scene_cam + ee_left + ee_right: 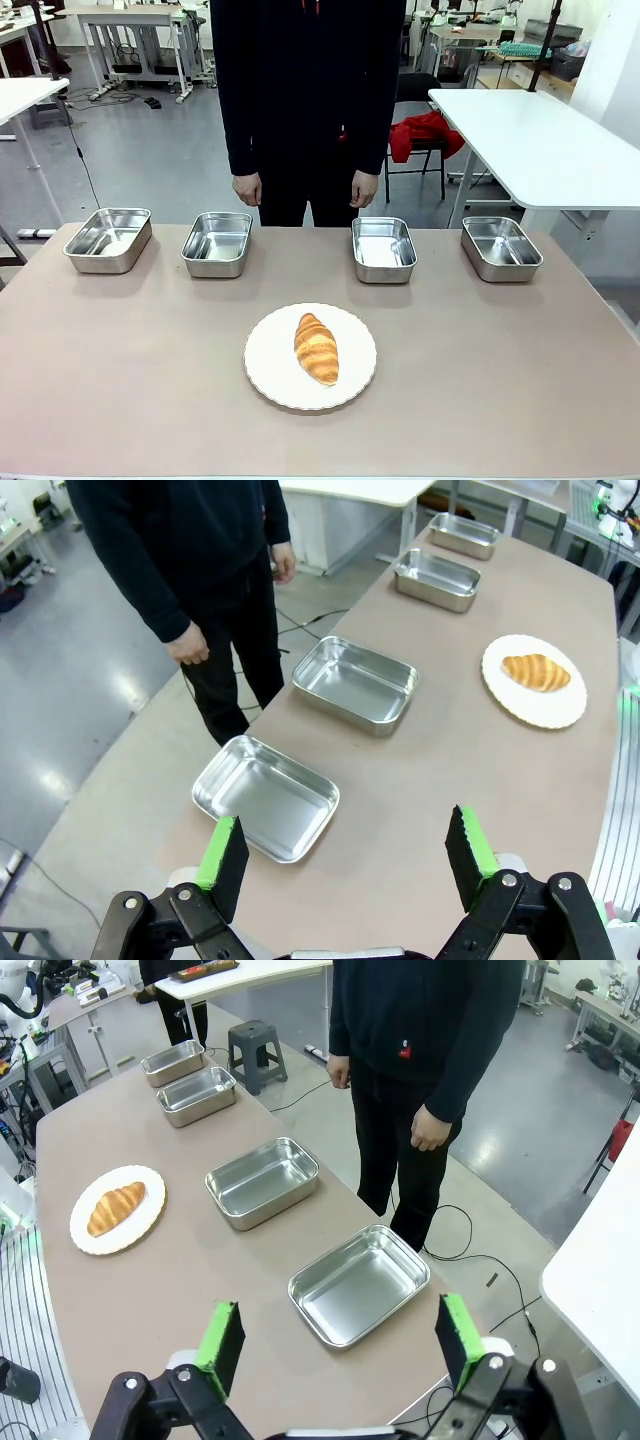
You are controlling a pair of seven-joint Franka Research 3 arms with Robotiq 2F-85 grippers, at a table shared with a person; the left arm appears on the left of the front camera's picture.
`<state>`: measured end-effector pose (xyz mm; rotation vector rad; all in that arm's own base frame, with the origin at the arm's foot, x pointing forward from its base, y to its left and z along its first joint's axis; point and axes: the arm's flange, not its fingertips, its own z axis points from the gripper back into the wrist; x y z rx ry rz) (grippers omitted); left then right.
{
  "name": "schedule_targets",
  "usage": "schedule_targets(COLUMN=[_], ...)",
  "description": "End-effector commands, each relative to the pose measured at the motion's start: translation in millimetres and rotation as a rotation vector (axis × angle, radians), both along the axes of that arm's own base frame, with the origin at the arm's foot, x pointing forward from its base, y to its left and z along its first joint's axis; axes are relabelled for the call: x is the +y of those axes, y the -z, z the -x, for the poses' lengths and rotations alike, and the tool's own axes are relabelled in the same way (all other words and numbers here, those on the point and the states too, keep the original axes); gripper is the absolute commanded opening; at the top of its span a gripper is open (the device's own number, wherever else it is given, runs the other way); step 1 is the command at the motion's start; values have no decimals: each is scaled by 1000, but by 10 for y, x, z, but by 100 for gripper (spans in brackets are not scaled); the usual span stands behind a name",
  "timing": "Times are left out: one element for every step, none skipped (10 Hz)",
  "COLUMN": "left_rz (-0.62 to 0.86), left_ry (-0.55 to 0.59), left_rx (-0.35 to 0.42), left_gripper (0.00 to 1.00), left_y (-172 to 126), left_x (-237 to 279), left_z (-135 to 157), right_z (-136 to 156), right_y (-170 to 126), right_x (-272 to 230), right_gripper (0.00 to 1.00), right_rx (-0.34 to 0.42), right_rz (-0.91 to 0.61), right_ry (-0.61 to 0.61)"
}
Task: Place the bread in the container.
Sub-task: Place the Butter Roll into the Airtight Container indicated by the human.
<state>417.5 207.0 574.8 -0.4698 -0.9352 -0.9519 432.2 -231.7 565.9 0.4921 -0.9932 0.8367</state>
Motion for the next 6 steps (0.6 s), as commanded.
schedule_targets(left_rz=[-2,-2,-2,-2,-2,-2], left_ry=[14,14,14,14,14,14], left_rx=[-9,-9,-9,-9,-9,-9], left_gripper=[100,100,100,100,100,100], left_y=[-10,-10,-10,-10,-10,-10], left_x=[-1,-1,-1,-1,-1,-1], left_z=[2,2,2,2,2,2], right_z=[9,9,9,9,9,9], right_y=[-21,-21,-21,-21,-21,-21], right_x=[7,7,7,7,7,7], right_gripper=[100,100,100,100,100,100], right_rx=[-4,-4,-4,-4,-4,-4], right_rz=[2,2,2,2,2,2], right_ry=[-2,-2,-2,-2,-2,-2])
